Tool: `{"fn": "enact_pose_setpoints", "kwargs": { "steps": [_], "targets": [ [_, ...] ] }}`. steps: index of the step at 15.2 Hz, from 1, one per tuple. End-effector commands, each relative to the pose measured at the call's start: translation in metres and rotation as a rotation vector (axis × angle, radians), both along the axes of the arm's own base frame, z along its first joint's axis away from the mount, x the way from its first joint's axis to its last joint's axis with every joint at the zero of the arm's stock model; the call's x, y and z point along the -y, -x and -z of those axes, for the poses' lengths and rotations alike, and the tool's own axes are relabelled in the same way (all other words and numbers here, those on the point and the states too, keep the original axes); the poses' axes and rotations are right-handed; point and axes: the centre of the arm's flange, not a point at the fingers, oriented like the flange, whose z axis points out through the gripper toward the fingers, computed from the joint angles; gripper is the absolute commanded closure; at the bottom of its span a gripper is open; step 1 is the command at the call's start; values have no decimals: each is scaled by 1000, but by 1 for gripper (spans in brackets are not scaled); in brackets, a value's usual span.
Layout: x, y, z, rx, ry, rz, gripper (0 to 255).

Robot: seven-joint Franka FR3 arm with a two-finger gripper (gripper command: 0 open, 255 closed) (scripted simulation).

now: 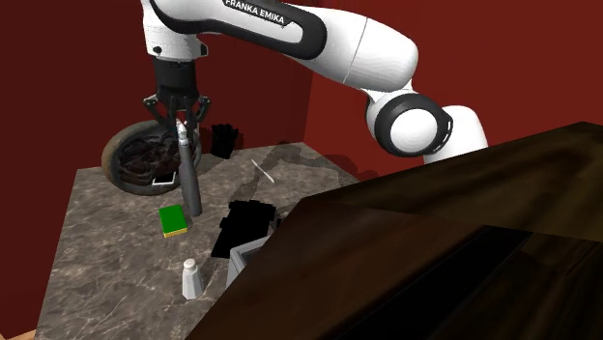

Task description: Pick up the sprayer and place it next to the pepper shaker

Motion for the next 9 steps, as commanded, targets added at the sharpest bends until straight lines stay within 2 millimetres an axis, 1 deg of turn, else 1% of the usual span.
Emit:
{"fn": "enact_pose_setpoints", "kwargs": {
  "steps": [1,9],
  "targets": [
    [-4,0,8,1,0,1,255],
    [-4,0,50,1,0,1,255]
  ]
}}
